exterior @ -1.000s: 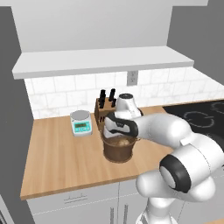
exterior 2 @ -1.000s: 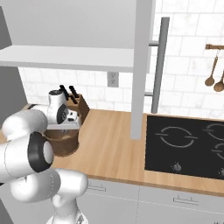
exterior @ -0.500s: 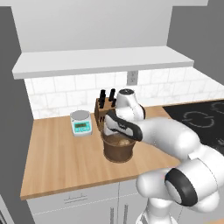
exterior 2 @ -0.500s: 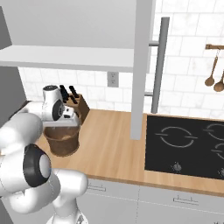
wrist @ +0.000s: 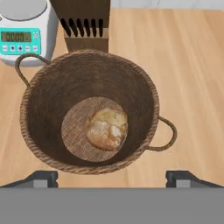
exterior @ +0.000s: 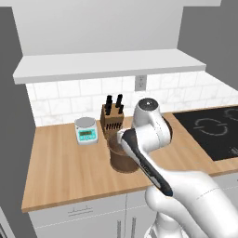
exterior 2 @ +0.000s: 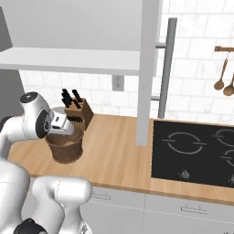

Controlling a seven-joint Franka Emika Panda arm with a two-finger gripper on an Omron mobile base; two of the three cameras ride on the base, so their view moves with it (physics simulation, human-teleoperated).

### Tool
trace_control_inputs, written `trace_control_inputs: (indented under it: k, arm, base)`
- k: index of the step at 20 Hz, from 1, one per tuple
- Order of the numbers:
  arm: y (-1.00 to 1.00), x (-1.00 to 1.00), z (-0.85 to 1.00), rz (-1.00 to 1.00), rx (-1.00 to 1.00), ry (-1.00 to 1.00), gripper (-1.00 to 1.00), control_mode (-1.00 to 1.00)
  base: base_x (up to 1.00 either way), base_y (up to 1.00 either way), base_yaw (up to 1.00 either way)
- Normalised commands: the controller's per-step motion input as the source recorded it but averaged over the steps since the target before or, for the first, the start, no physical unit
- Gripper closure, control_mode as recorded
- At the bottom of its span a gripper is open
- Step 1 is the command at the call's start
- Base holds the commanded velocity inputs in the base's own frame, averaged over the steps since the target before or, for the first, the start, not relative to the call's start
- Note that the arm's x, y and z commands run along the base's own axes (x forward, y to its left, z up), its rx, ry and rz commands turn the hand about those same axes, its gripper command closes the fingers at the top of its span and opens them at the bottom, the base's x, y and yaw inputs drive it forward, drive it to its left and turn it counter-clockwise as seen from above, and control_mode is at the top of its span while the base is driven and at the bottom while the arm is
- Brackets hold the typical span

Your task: Open the cabinet, pick up the bread from the cabinet and place it in the basket. Then move the basket to the dining counter.

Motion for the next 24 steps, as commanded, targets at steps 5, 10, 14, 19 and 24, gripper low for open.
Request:
trace_control_inputs:
  k: [5, 10, 14, 19, 24]
  arm:
    - [-0.21, -0.6, 0.48, -0.34, 0.15, -0.08, -1.0, -1.0]
    - [-0.27, -0.48, 0.26, -0.3, 0.48, 0.06, -1.0, -1.0]
    - [-0.06, -0.21, 0.31, -0.13, 0.26, 0.01, -1.0, -1.0]
    - [0.0, 0.0, 0.06, -0.09, 0.03, 0.1, -1.0, -1.0]
    - [0.0, 0.26, -0.08, -0.05, 0.0, 0.31, -1.0, -1.0]
  base:
    - [0.0, 0.0, 0.0]
    - [0.0, 0.0, 0.0]
    - [0.0, 0.0, 0.0]
    - [0.0, 0.0, 0.0]
    - [0.0, 0.0, 0.0]
